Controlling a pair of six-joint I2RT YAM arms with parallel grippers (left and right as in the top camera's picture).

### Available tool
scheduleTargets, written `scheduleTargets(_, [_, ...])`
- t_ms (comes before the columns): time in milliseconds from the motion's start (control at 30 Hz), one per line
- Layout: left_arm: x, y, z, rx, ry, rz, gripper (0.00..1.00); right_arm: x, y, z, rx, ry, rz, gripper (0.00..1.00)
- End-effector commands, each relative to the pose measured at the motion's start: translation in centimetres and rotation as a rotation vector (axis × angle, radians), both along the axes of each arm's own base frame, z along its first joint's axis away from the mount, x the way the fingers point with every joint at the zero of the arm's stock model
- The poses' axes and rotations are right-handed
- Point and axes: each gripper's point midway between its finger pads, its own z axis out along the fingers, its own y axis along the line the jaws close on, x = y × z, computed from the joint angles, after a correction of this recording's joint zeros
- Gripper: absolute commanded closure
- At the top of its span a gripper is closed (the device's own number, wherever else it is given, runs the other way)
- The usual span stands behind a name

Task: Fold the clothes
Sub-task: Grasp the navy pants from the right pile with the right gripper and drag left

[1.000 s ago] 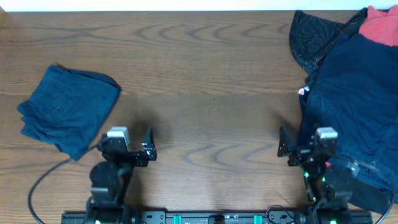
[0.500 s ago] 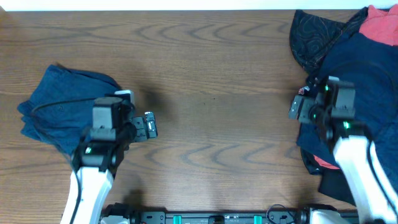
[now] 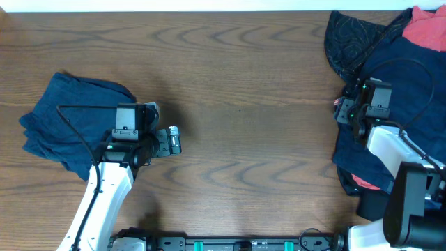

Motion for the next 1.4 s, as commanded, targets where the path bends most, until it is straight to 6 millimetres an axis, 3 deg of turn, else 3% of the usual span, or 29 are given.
scheduleTargets(0, [0.5,-0.2,0.6,-0.013,-0.015,-0.003,0.02,0.1,-0.6,-0.8,-0.017,0.022,-0.021,0.59])
scheduleTargets(133, [0.5,-0.2,0.6,-0.013,-0.016,-0.003,0.02,-0.6,-1.6,-1.2,-0.049,0.050,-0.080,0.99])
scheduleTargets(333, [0.5,-0.2,0.6,-0.013,-0.016,-0.003,0.02,-0.5,-1.6,0.3,-0.044,0.016,-0.092,0.99])
scheduleTargets(467, [0.6,-0.2,0.7,-0.013,-0.020,-0.002,0.02,0.6,-0.3,5.7,0.002,-0.109,-0.028,0.99])
scheduleTargets(567, [0.6,-0.2,0.7,-0.014,-0.022,-0.003,0.02,1.6,3.7,12.5,0.108,-0.268,0.175,0.99])
scheduleTargets(633, [0.6,-0.2,0.7,-0.014,-0.022,-0.003,0.02,1.1,9.1,17.8,0.225,-0.389,0.451,0.99])
scheduleTargets(700, [0.6,-0.2,0.7,-0.014,-0.022,-0.003,0.02,-2.4,16.2,22.4,0.364,-0.480,0.831,0.99])
scheduleTargets(733, [0.6,-0.2,0.7,-0.014,-0.022,-0.003,0.02,-4.8,19.2,23.5,0.428,-0.480,0.989,0.99])
scheduleTargets(767, [0.6,-0.2,0.7,-0.014,-0.022,-0.003,0.02,-6.7,21.1,23.5,0.465,-0.452,1.079,0.99])
scheduleTargets(833, [0.6,-0.2,0.7,-0.014,-0.022,-0.003,0.02,-10.4,24.2,20.8,0.486,-0.297,1.187,0.99])
scheduleTargets(933, [0.6,-0.2,0.7,-0.014,-0.022,-0.003,0.02,-14.7,25.9,15.3,0.392,-0.039,1.263,0.99])
scheduleTargets(1000, [0.6,-0.2,0.7,-0.014,-0.022,-0.003,0.02,-16.6,25.6,11.5,0.280,0.125,1.255,0.98])
scheduleTargets(1100, [0.6,-0.2,0.7,-0.014,-0.022,-0.003,0.02,-16.4,23.2,7.6,0.095,0.273,1.084,0.86])
scheduleTargets(1167, [0.6,-0.2,0.7,-0.014,-0.022,-0.003,0.02,-15.1,20.6,6.8,-0.006,0.306,0.905,0.83])
scheduleTargets(1200, [0.6,-0.2,0.7,-0.014,-0.021,-0.003,0.02,-14.4,19.3,6.7,-0.042,0.308,0.809,0.83])
scheduleTargets(1300, [0.7,-0.2,0.7,-0.013,-0.025,-0.003,0.02,-12.5,15.4,7.3,-0.120,0.270,0.511,0.67])
scheduleTargets(1367, [1.0,-0.2,0.9,-0.014,-0.038,-0.003,0.02,-11.8,14.1,8.0,-0.122,0.230,0.401,0.61])
